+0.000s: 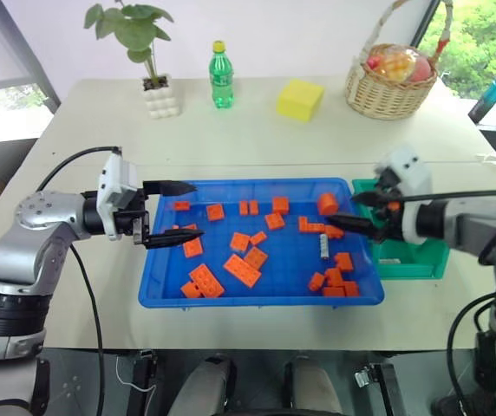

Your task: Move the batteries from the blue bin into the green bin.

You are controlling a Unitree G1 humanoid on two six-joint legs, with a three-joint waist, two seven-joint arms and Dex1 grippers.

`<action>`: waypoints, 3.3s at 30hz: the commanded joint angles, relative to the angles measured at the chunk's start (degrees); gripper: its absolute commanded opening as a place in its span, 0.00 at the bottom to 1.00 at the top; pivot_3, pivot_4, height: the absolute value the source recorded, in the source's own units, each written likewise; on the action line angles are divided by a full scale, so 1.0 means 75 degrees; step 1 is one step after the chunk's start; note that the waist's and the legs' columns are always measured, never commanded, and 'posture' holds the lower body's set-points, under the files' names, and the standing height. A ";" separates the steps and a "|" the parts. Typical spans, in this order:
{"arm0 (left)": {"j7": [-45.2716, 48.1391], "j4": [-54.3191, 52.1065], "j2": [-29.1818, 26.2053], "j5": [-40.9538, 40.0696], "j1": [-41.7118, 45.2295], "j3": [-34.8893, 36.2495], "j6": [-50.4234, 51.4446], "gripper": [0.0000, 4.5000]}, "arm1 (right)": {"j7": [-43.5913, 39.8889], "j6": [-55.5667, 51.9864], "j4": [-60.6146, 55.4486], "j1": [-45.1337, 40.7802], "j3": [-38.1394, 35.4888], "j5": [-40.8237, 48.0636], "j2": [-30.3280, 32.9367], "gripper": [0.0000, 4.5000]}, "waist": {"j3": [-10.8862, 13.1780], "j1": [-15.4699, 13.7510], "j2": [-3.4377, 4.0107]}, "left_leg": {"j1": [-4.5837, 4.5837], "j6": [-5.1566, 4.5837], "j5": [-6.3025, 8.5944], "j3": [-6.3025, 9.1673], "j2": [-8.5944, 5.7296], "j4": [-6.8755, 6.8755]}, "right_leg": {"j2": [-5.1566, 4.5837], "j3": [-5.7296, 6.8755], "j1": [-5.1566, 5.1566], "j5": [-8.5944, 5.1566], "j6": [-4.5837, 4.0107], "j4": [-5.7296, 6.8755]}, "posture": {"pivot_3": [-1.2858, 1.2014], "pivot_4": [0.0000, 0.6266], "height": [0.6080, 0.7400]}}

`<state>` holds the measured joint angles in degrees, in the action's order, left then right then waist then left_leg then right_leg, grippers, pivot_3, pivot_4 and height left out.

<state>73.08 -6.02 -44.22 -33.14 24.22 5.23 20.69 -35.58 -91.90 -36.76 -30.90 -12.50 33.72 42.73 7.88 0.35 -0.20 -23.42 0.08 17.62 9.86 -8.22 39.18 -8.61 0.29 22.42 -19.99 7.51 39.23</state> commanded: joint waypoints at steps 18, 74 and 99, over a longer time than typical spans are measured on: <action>-0.0245 -0.0409 0.0011 -0.0079 -0.0007 0.0148 -0.0051 1.00 | 0.3750 -0.0081 0.0320 0.0608 0.0370 0.2893 -0.1113 0.88 | -0.0003 0.0103 -0.0005 | 0.0007 0.0000 0.0000 -0.0009 0.0006 -0.0003 | 0.0001 0.0000 0.0001 0.0000 0.0001 0.0008 | 0.52 0.24 0.98; -0.0133 -0.0003 0.0154 0.0072 0.0380 -0.0018 -0.0228 1.00 | 1.0136 0.3261 0.2910 0.0238 0.2927 0.8823 0.0153 0.88 | -0.0005 0.0257 -0.0008 | 0.0011 -0.0001 0.0000 -0.0007 0.0012 -0.0005 | 0.0008 0.0004 -0.0019 0.0000 0.0001 -0.0010 | 0.52 0.24 0.98; -0.0160 -0.0054 0.0077 0.0075 0.0403 0.0060 -0.0213 1.00 | 1.1210 0.3963 0.3430 -0.0109 0.3750 1.0328 0.0064 0.29 | -0.0005 0.0292 -0.0008 | 0.0013 -0.0001 0.0000 -0.0006 0.0014 -0.0010 | 0.0009 0.0004 -0.0020 0.0000 0.0001 -0.0012 | 0.52 0.24 0.98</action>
<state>72.01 -5.61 -42.85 -32.60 26.68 4.54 19.69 48.94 -61.63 -11.09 -31.61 14.87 111.29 42.94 7.84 2.54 -0.26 -23.32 0.07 17.62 9.81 -8.12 39.10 -8.54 0.32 22.27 -19.99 7.52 39.15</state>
